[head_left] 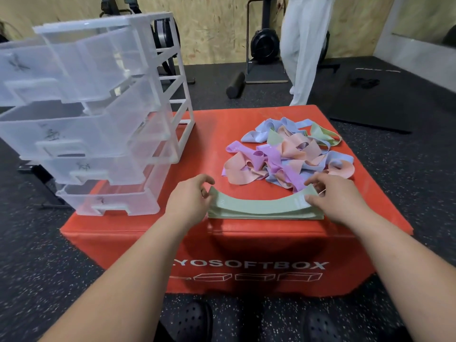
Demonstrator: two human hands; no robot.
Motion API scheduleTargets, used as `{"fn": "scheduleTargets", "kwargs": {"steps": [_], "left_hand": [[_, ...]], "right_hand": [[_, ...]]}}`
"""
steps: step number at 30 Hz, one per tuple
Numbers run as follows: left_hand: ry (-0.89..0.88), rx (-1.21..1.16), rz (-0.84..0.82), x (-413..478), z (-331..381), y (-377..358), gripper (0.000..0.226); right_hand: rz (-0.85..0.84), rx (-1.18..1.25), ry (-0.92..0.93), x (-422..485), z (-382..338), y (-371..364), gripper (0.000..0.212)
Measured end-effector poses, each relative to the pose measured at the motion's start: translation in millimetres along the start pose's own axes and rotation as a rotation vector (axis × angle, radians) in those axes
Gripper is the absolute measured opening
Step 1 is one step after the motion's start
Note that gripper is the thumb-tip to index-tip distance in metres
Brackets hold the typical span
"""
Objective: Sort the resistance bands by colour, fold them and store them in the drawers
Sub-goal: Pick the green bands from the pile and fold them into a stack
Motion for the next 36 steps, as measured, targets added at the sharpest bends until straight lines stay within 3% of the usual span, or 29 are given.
{"fn": "scheduleTargets", "kwargs": {"steps": [8, 11, 17, 23, 36], "left_hand": [[-0.074, 0.247, -0.103, 4.8, -12.7, -8.2, 0.024], [-0.124, 0.224, -0.103, 8.7, -16.0, -6.4, 0.030], [-0.288, 0.163, -0.385, 11.7, -14.6, 1.1, 0.073], [-0.316, 0.192, -0.363, 14.4, -13.7, -1.4, 0.066], [-0.318, 0.169, -0.400, 24.9, -19.9, -12.1, 0.080]], "right_hand": [[-0.116, -0.206, 0.012, 5.5, 8.8, -11.2, 0.040], [-0.133, -0.233, 0.028, 7.9, 9.8, -6.2, 0.043], [-0.329, -0.255, 0.236, 3.9, 12.0, 11.3, 0.066], [-0.339, -0.303, 0.263, 6.1, 18.7, 8.1, 0.068], [-0.348, -0.229, 0.267, 13.3, 20.9, 12.9, 0.068]]}}
Point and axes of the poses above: each hand's wrist, its own x-axis towards the middle knuckle, its own y-axis out of the back of the hand, z = x × y, the point moved 1 cm from there along x, towards the middle knuckle, and after that the axes turned 6 degrees about -x, right-handed, at the moved point
